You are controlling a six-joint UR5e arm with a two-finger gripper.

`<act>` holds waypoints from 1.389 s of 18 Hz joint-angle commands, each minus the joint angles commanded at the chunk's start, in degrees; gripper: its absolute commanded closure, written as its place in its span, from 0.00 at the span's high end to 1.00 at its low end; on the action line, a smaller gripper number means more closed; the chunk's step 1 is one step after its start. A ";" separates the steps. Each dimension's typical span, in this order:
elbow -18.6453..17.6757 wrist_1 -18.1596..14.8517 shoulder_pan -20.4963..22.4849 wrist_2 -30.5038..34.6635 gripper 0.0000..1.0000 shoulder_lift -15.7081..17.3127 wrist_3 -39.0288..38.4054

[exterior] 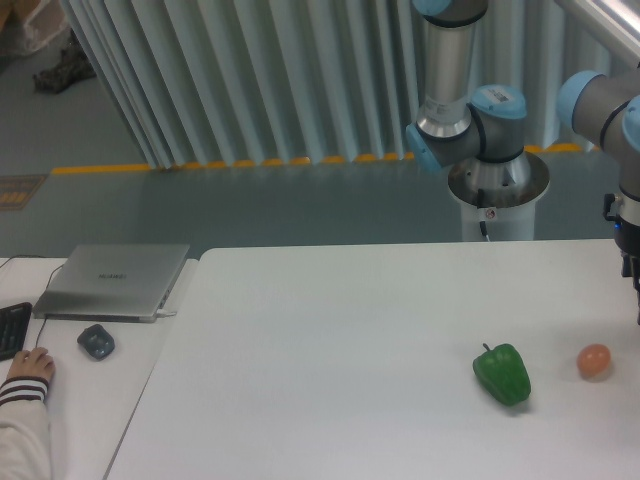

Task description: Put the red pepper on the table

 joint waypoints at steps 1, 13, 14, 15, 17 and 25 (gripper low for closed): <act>0.00 0.00 0.00 0.00 1.00 0.00 0.17; -3.87 1.93 2.72 -2.11 1.00 1.05 0.00; -3.69 1.93 2.72 -2.02 1.00 1.49 -0.09; -3.87 2.02 2.81 -2.02 1.00 1.58 0.00; -4.48 1.94 2.55 1.65 1.00 2.11 -0.26; -4.39 3.16 5.53 5.01 1.00 1.76 5.25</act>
